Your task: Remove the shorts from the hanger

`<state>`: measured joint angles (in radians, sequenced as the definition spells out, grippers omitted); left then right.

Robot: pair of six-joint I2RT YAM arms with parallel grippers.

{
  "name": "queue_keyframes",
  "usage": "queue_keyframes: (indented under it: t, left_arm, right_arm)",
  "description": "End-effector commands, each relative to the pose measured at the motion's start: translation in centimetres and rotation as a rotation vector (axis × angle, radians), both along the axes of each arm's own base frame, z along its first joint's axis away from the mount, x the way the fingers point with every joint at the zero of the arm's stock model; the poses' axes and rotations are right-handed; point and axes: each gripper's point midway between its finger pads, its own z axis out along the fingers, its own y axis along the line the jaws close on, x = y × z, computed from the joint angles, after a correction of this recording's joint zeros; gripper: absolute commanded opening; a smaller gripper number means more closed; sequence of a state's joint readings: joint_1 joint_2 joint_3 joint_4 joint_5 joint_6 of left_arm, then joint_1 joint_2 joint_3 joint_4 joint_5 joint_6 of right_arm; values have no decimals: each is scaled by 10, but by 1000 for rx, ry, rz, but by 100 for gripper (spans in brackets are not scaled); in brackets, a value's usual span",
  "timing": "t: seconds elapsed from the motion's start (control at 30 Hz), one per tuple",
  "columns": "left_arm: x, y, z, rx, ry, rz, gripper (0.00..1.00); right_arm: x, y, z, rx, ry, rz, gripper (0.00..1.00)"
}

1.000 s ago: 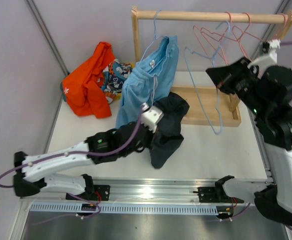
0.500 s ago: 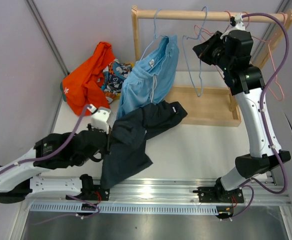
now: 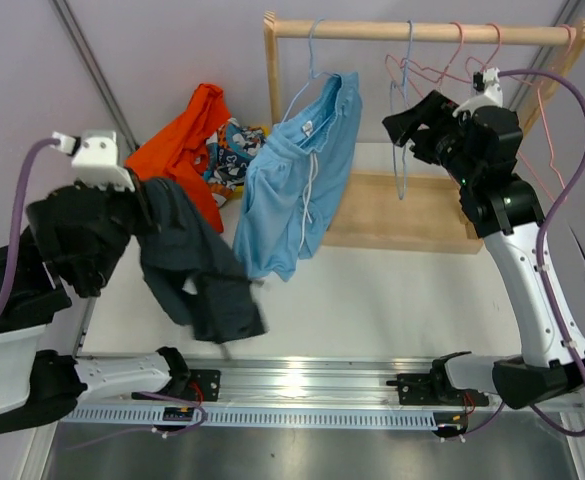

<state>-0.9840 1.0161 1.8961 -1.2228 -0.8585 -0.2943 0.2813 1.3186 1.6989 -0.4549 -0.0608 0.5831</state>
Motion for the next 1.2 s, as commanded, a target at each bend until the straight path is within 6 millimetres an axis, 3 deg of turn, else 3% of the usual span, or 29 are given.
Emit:
queue_keyframes:
  t: [0.0,0.03,0.07,0.1,0.13,0.17,0.2,0.27,0.3,0.33,0.4,0.47,0.5,0.53,0.6,0.63,0.67,0.73,0.77,0.83,0.93,0.97,1.0,1.03,1.07,1.1,1.13,1.17]
  left_arm:
    - [25,2,66,36,-179,21,0]
    - [28,16,92,-3,-239,71,0]
    - [36,13,98,-11,-249,71,0]
    - [57,-6,97,1,-233,27,0]
    - [65,10,113,-16,-267,87,0]
    - [70,14,129,-38,-306,96,0]
    - [99,7,123,-19,-280,104,0]
    - [115,22,156,-90,-382,134,0]
    - [137,33,157,-97,-398,170,0]
    - [147,29,165,-118,-436,138,0]
    - [166,40,199,-154,-595,144,0]
    - [198,34,208,-149,-668,94,0]
    - [195,41,240,-154,-805,102,0]
    - [221,38,236,-131,-829,88,0]
    - [237,41,252,-110,-970,104,0]
    - [247,47,251,-105,-989,138,0]
    - [287,57,224,-103,-943,206,0]
    - [322,72,195,-93,-913,268,0]
    - [348,76,168,-114,-859,280,0]
    - [376,82,126,-149,-763,305,0]
    - [422,73,16,-164,-545,290,2]
    - [425,73,0,-175,-507,291,8]
    - [430,73,-36,-208,-430,313,22]
    - [431,74,-55,-226,-382,321,65]
    - [432,72,-100,-223,-263,318,86]
    - [432,70,-114,-268,-207,296,99]
    - [430,68,-127,-286,-154,280,99]
    - [423,70,-155,-294,-53,284,99]
  right_arm:
    - [-21,-1,-16,-27,31,31,87]
    - [-22,-2,-27,-35,54,31,95]
    - [-26,-4,-29,-38,55,30,99]
    - [-28,-4,-33,-48,61,31,99]
    - [-30,-6,-36,-51,66,28,99]
    - [-30,-6,-48,-57,90,29,99]
    - [-35,-7,-49,-57,87,28,99]
    - [-38,-6,-69,-53,115,38,99]
    - [-44,-6,-69,-42,105,46,99]
    - [-48,-2,-75,-30,114,69,99]
    - [-57,5,-99,-10,143,119,99]
    - [-61,11,-113,21,154,147,99]
    - [-65,14,-137,19,206,160,99]
    - [-72,17,-142,29,213,181,99]
    - [-81,23,-165,23,256,211,99]
    - [-87,23,-167,23,253,217,99]
    - [-91,23,-172,11,259,223,99]
    - [-100,21,-179,1,261,229,99]
    - [-104,21,-181,-2,264,233,99]
    - [-108,19,-181,-12,260,233,99]
    - [-115,18,-168,-12,223,243,99]
    - [-117,18,-160,-10,201,249,99]
    - [-118,19,-153,-9,183,264,100]
    - [-119,20,-144,-11,162,271,99]
    - [-120,22,-126,-5,125,280,99]
    - [-121,24,-116,-10,102,293,99]
    - [-123,28,-106,-11,80,313,99]
    - [-124,32,-85,-6,41,328,99]
